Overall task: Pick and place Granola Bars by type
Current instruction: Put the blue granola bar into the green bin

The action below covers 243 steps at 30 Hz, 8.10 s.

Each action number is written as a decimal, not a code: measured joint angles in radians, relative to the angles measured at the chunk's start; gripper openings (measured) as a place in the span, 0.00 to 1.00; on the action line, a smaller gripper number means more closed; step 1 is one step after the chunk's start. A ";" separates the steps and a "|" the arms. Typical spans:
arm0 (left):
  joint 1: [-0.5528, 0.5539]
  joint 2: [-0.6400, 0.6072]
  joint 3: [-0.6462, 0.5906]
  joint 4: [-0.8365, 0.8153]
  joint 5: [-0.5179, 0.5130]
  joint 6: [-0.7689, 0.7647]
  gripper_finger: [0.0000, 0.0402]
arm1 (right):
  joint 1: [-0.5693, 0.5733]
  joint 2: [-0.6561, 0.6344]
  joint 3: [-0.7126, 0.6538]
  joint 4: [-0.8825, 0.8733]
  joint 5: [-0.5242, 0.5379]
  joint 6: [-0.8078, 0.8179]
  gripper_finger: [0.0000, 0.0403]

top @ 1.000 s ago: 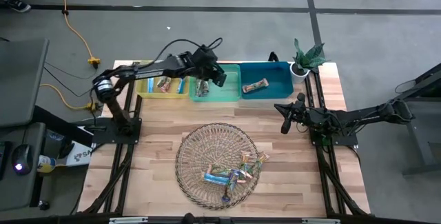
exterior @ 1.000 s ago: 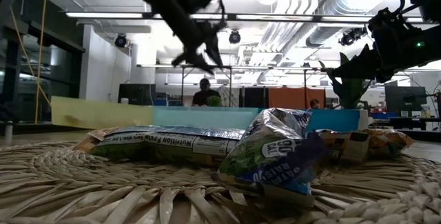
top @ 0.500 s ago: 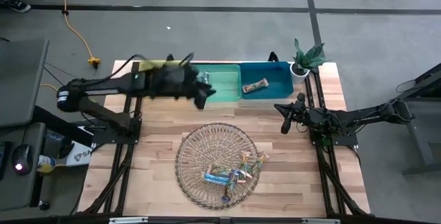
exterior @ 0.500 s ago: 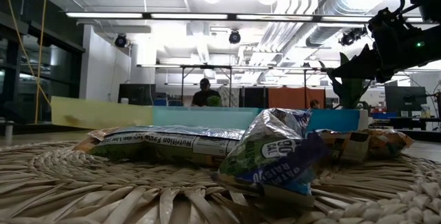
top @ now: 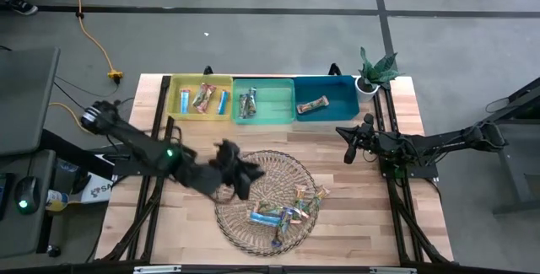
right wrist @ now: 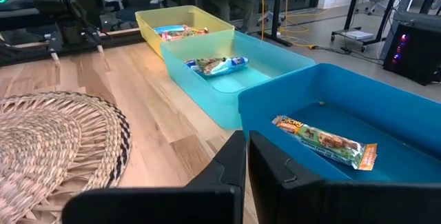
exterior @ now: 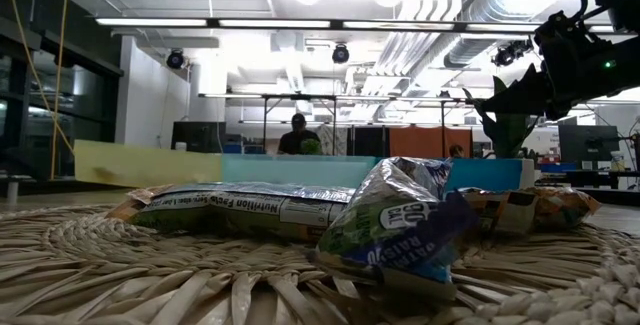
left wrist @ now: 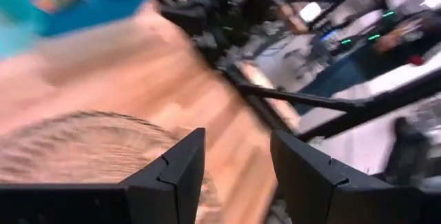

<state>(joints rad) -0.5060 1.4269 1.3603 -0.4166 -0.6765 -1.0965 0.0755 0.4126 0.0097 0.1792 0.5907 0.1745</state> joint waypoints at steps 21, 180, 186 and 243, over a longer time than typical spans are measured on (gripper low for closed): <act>-0.018 0.467 0.342 -0.049 0.343 -0.374 0.34 | 0.000 -0.001 0.000 0.004 0.000 0.000 0.00; -0.005 1.090 0.933 -0.610 0.687 -0.583 0.25 | 0.000 0.013 0.000 0.003 0.000 0.000 0.00; -0.005 1.088 0.938 -0.624 0.685 -0.583 0.25 | 0.000 0.013 0.000 0.003 0.000 0.000 0.00; 0.080 0.724 0.996 -0.985 0.148 -0.364 0.13 | 0.000 0.025 0.000 0.004 -0.002 0.000 0.00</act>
<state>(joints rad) -0.4257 2.1508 2.3562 -1.4014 -0.5289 -1.4606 0.0753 0.4375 0.0097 0.1833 0.5884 0.1743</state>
